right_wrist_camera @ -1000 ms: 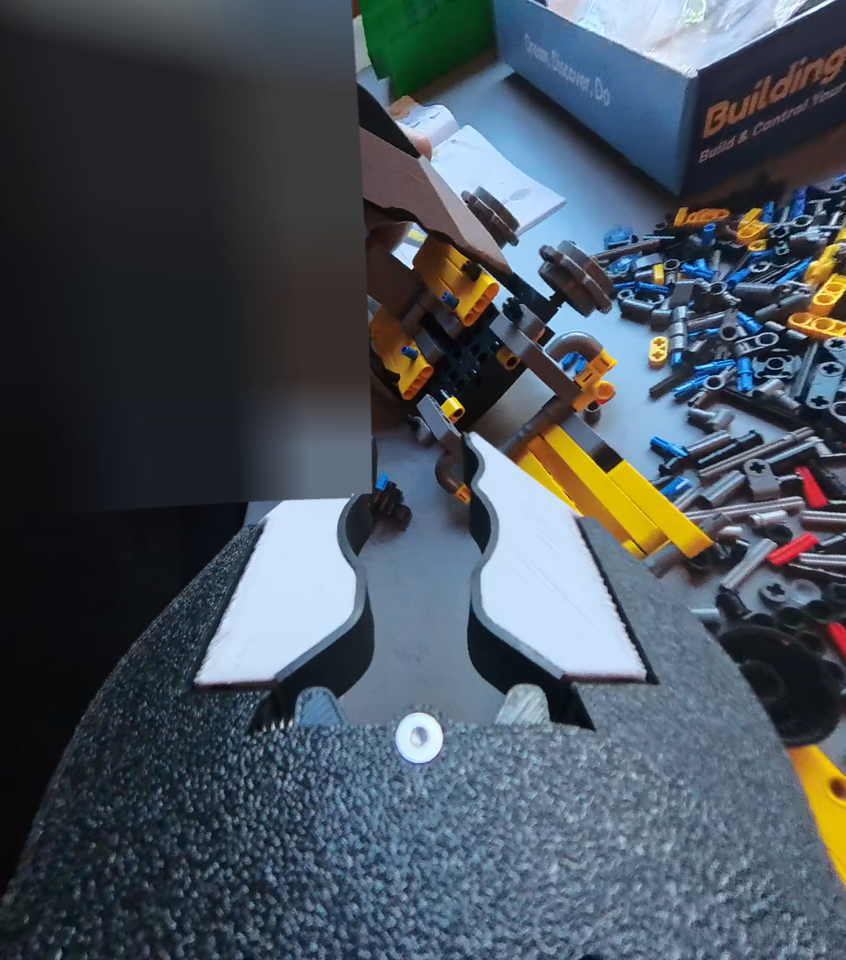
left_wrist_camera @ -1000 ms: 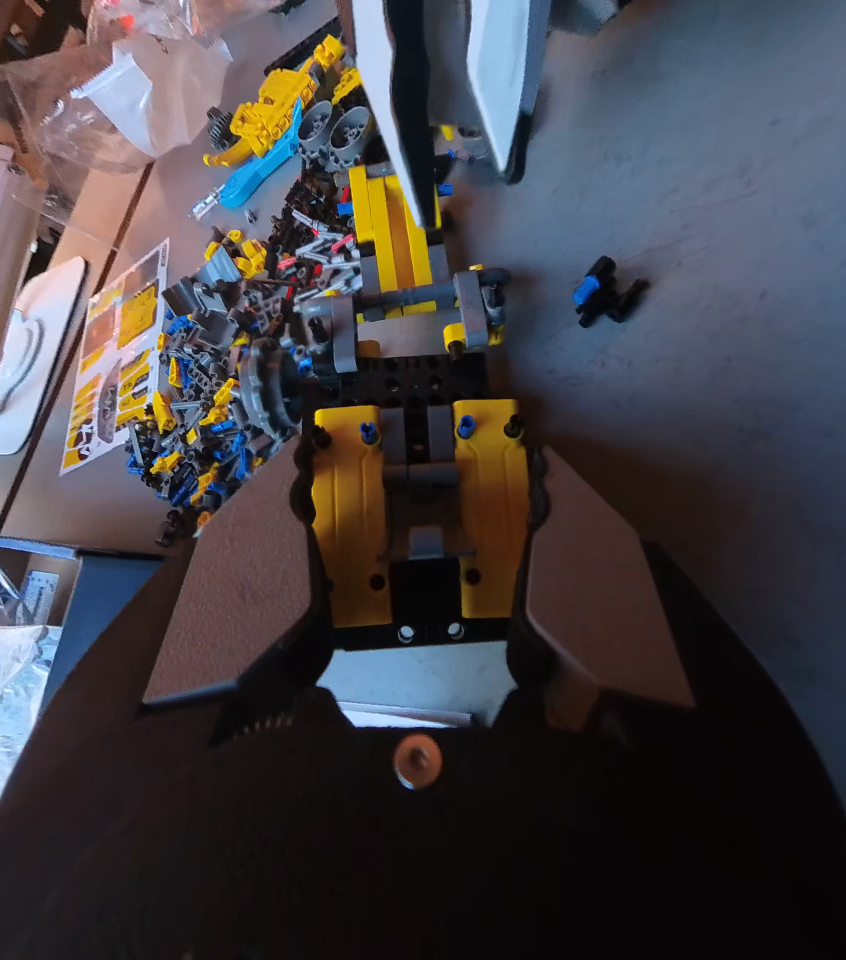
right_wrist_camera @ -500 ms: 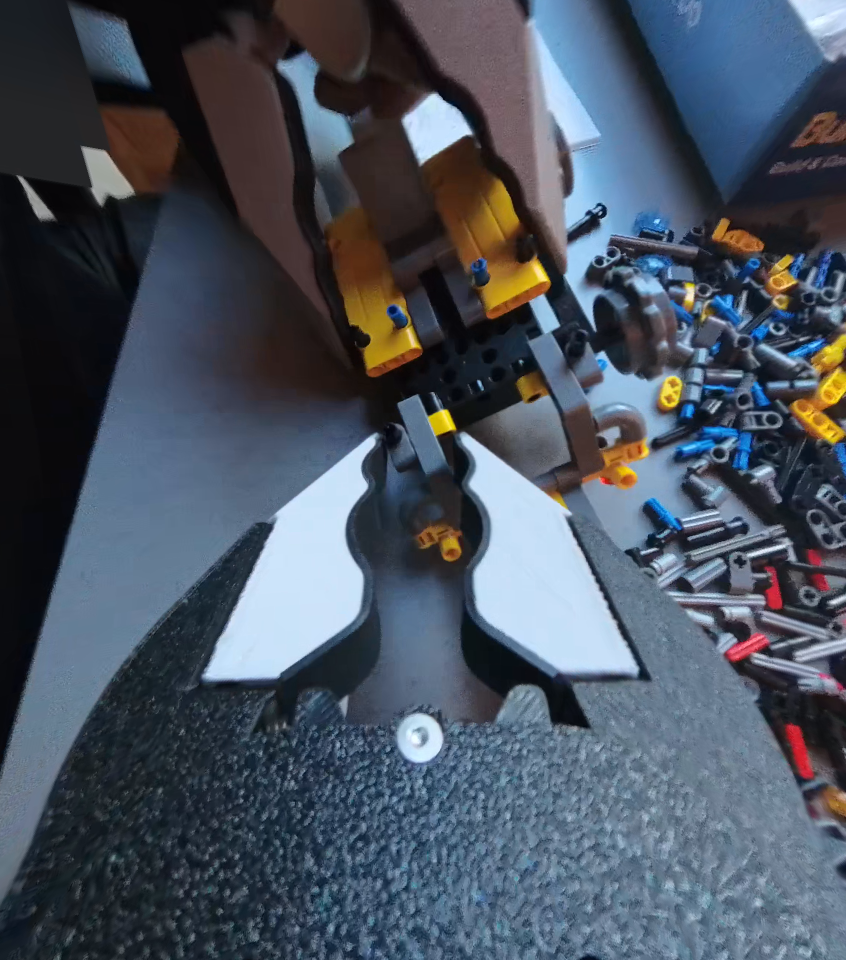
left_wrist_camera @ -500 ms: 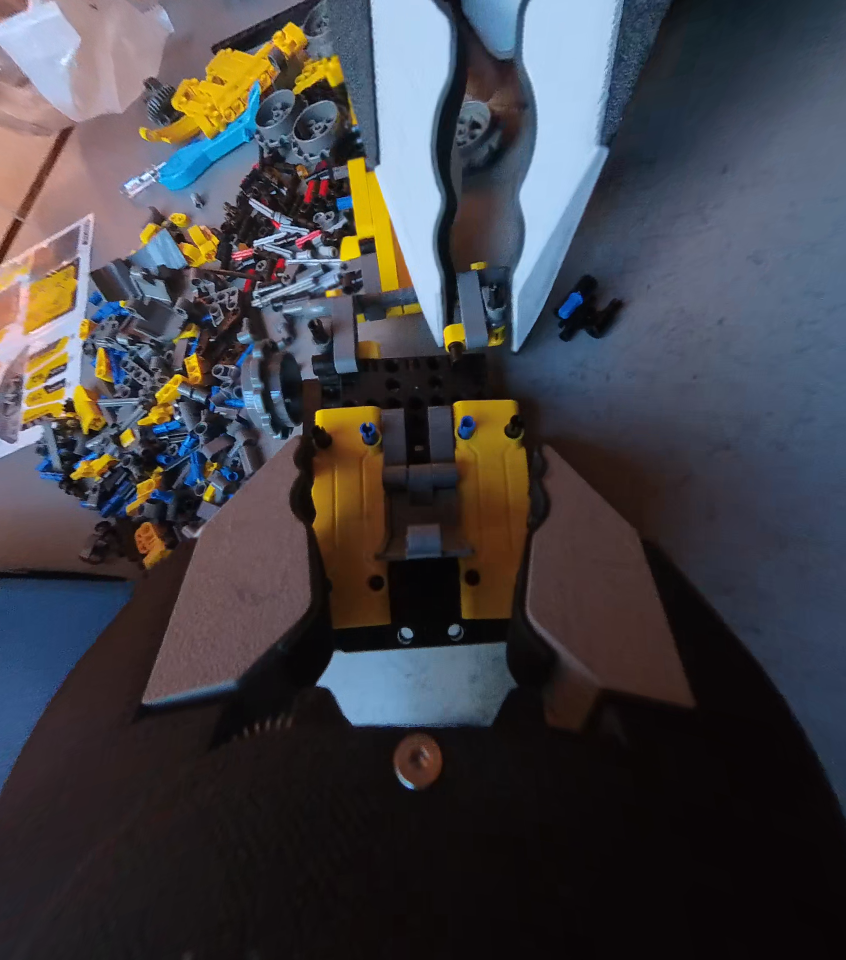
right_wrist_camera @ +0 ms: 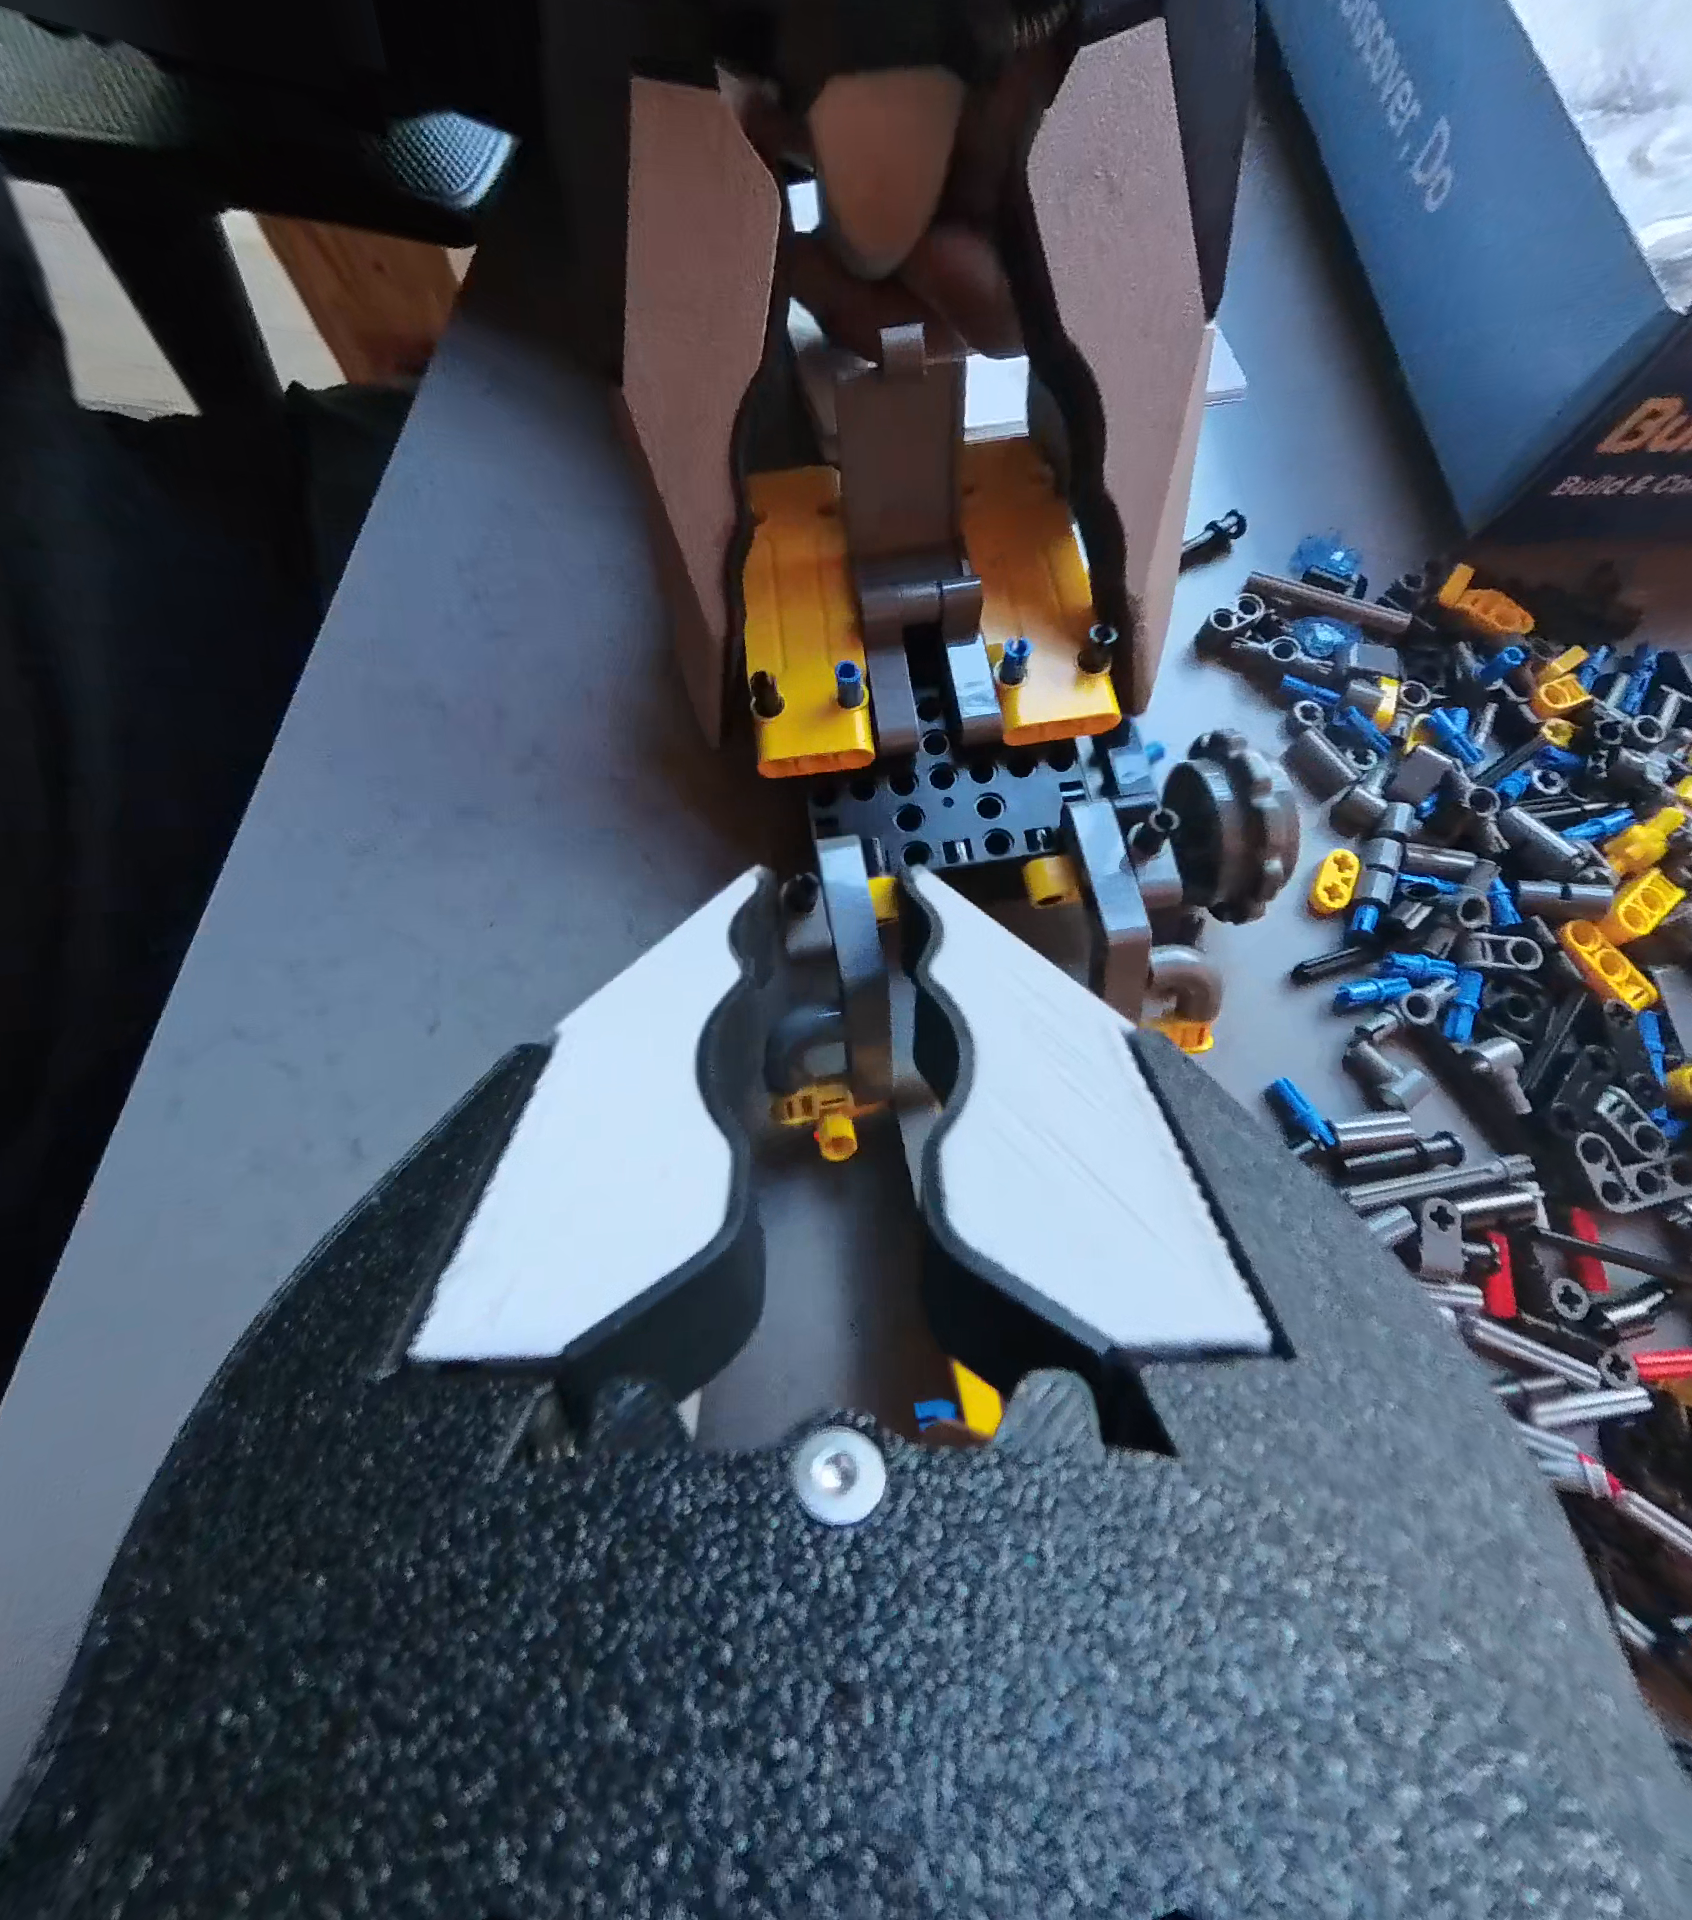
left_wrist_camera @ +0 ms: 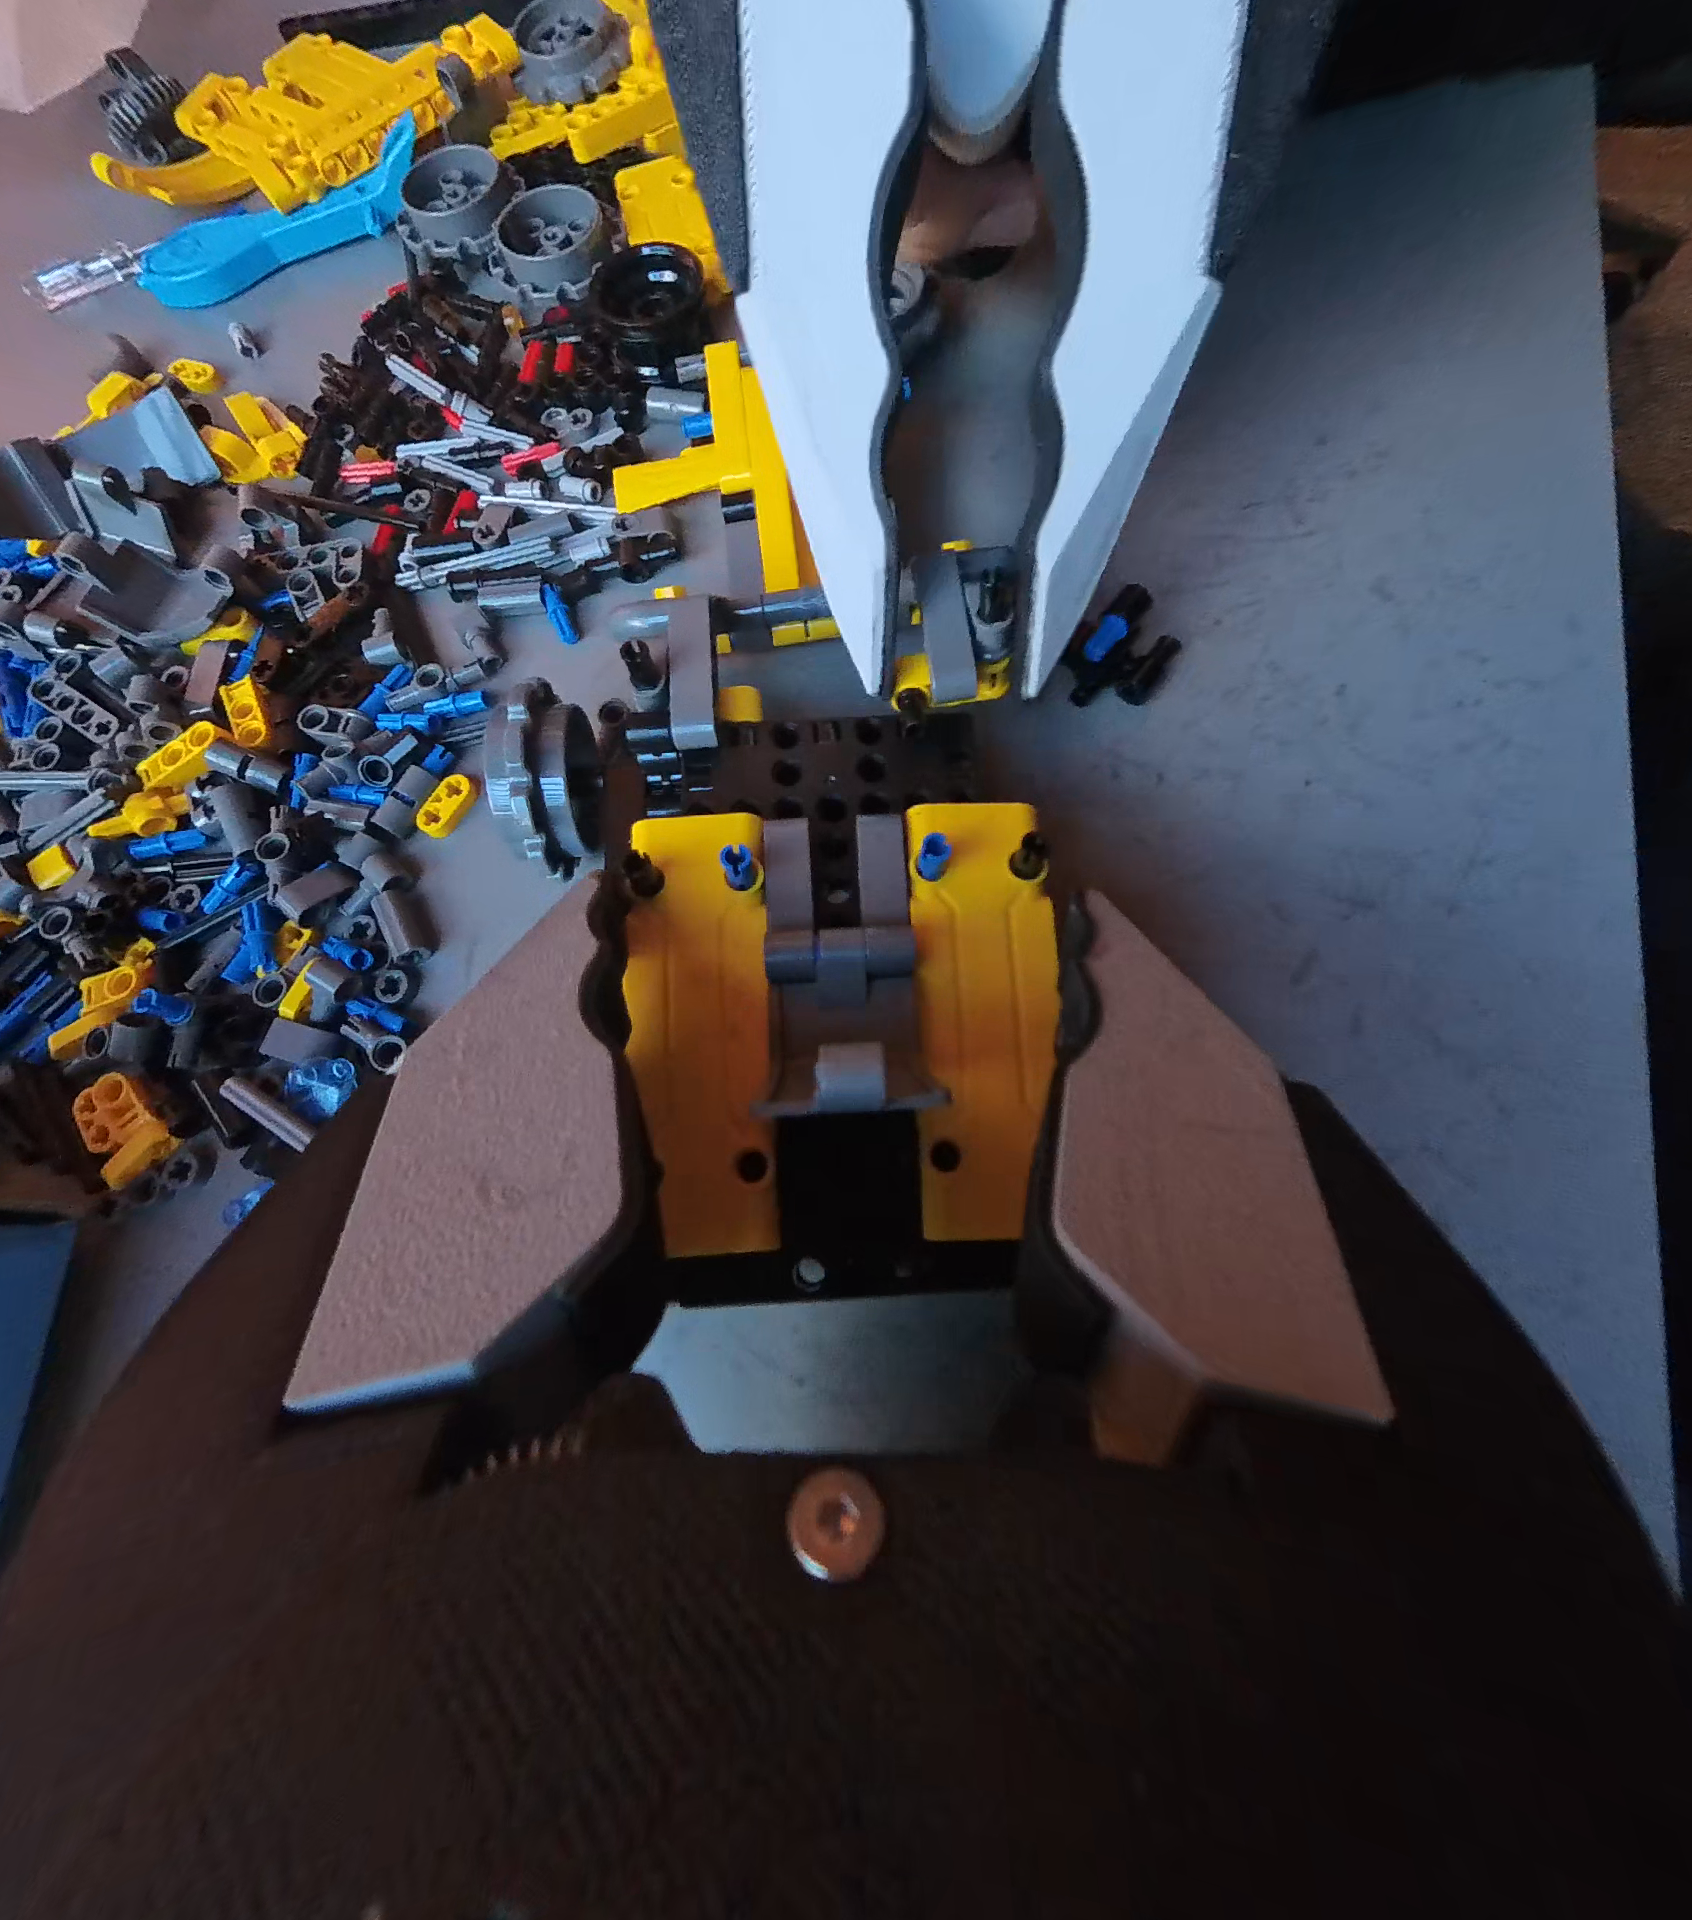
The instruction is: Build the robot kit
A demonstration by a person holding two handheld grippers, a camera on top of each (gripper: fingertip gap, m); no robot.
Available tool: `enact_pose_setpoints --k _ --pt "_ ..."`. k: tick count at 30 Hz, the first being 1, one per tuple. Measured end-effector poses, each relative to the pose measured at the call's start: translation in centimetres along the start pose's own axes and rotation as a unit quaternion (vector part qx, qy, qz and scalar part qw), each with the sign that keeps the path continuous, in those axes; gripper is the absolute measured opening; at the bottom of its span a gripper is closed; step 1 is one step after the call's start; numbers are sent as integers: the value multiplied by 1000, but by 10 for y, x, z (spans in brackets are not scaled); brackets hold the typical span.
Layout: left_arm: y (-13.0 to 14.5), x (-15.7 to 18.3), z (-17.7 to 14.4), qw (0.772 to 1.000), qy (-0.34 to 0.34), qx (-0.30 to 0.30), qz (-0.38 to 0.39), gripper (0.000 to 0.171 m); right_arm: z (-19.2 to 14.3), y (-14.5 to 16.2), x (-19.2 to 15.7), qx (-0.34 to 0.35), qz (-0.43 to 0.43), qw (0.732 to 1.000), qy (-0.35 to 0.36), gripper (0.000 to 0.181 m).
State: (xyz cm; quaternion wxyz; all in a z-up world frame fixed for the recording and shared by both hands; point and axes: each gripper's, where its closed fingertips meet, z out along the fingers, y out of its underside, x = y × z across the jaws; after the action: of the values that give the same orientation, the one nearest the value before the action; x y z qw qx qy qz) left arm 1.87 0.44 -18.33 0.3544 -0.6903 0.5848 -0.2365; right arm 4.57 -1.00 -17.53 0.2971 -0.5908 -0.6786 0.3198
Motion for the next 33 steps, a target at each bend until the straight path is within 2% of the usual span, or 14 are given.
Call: enact_pose_setpoints --k 3,6,17,26,33 --pt "0 0 -1 1000 -3 4 -3 81 0 1 0 -10 16 1000 -9 22" --pt "0 0 -1 1000 -3 5 -3 81 1 3 1 -30 -5 999 11 24" --pt "0 -6 -1 999 -28 11 -15 81 -3 6 9 -16 39 998 46 22" --pt "1 -9 -1 999 -27 9 -15 81 -4 8 14 -61 27 994 83 22" --pt "1 -10 -2 1000 -25 10 -16 81 -4 9 15 -126 -27 985 117 22"
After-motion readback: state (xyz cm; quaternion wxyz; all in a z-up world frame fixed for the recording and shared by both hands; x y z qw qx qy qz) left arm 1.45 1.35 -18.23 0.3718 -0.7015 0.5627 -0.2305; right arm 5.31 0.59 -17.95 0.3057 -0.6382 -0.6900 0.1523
